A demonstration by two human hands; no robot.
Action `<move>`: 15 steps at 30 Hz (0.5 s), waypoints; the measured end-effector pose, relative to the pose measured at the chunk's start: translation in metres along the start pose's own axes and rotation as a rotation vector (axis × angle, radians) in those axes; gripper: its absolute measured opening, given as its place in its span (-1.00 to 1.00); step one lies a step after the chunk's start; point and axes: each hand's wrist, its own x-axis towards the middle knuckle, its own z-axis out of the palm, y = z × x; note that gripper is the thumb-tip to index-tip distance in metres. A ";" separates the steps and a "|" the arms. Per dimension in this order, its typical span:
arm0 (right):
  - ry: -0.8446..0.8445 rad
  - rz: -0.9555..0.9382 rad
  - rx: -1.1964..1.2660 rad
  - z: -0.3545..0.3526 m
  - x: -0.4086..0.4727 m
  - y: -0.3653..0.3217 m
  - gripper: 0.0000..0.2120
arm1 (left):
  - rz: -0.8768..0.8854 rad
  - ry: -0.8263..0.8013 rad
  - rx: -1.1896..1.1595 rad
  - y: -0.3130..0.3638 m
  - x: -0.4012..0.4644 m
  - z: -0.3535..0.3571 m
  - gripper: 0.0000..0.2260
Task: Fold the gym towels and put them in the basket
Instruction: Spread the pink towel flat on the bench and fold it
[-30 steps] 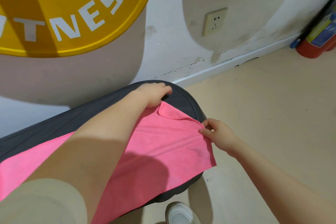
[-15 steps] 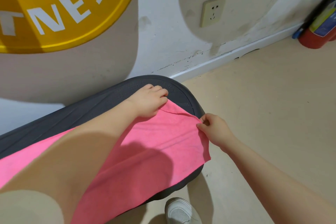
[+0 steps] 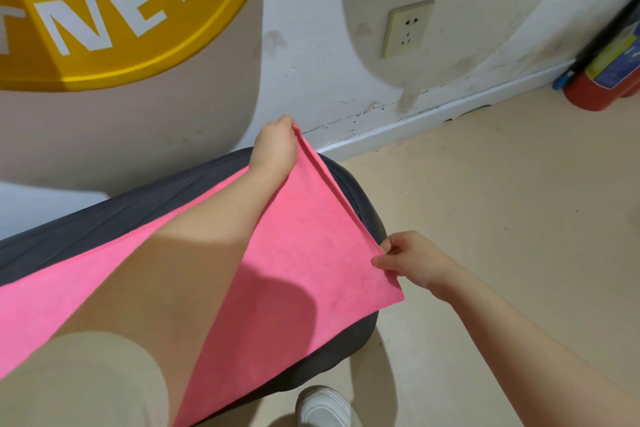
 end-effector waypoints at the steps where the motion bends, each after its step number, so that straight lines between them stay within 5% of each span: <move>1: 0.049 0.023 -0.004 -0.003 0.001 0.003 -0.80 | 0.008 -0.001 -0.041 0.005 0.004 0.003 -0.74; 5: 0.140 0.134 -0.293 -0.016 0.000 0.011 -0.87 | 0.134 -0.224 -0.088 0.014 -0.004 0.022 -0.61; 7: 0.192 0.162 -0.440 -0.014 -0.001 0.005 -0.69 | 0.152 -0.270 -0.080 0.003 -0.019 0.024 -0.52; 11: 0.448 -0.228 -0.502 0.014 0.006 -0.043 -0.65 | 0.118 -0.212 0.066 -0.059 -0.052 0.002 -0.58; 15: 0.328 -0.565 -0.635 0.054 0.041 -0.100 -0.71 | -0.063 -0.084 0.265 -0.131 -0.086 -0.040 -0.65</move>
